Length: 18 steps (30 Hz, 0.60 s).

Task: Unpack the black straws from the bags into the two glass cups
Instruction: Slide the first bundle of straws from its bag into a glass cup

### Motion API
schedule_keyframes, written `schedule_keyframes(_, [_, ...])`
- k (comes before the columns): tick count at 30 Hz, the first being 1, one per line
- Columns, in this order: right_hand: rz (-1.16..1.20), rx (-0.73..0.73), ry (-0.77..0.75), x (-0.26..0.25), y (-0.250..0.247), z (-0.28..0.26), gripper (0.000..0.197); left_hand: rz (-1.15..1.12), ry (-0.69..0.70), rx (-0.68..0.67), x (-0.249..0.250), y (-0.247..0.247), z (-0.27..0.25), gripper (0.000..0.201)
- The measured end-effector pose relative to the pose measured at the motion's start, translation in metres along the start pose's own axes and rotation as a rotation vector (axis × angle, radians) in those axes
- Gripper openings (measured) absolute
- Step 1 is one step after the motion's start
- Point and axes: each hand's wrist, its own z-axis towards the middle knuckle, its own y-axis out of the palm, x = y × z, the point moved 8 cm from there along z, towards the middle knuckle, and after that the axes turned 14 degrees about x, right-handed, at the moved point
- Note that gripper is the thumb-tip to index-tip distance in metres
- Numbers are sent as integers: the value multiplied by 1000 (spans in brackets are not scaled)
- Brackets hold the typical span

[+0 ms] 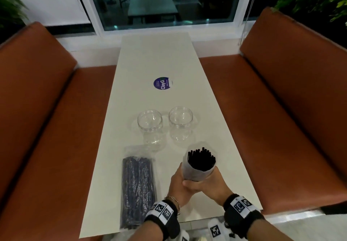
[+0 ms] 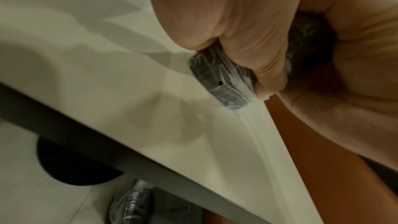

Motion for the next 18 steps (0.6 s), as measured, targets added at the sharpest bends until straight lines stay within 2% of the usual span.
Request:
schedule_keyframes(2, [-15,1,27,10,1,5,47,25,-24,-64,-4,-1,2,43])
schedule_keyframes(5, [-23,-16,64,23,2,14,45,22,-7,-196,0,-12,6,104])
schedule_keyframes(7, [-8,-9,27,26,4,17,51,-47,51,-175,23,-27,4,131])
schedule_keyframes(8, [14,-19,0,27,6,15,58,-72,79,-123,36,-34,2,135])
schedule_keyframes(9, [37,-25,-20,26,8,13,63,-102,105,-65,50,-38,0,134])
schedule_keyframes(11, [-32,-28,-27,31,9,12,48,-150,106,44,62,-33,0,120])
schedule_keyframes(13, [-125,-5,10,39,7,10,36,-179,42,132,60,-25,0,97])
schedule_keyframes(15, [-182,5,-52,41,7,10,31,-197,-29,153,48,-17,0,77])
schedule_keyframes(18, [-308,27,-182,32,12,5,36,-169,-66,149,33,-13,0,70])
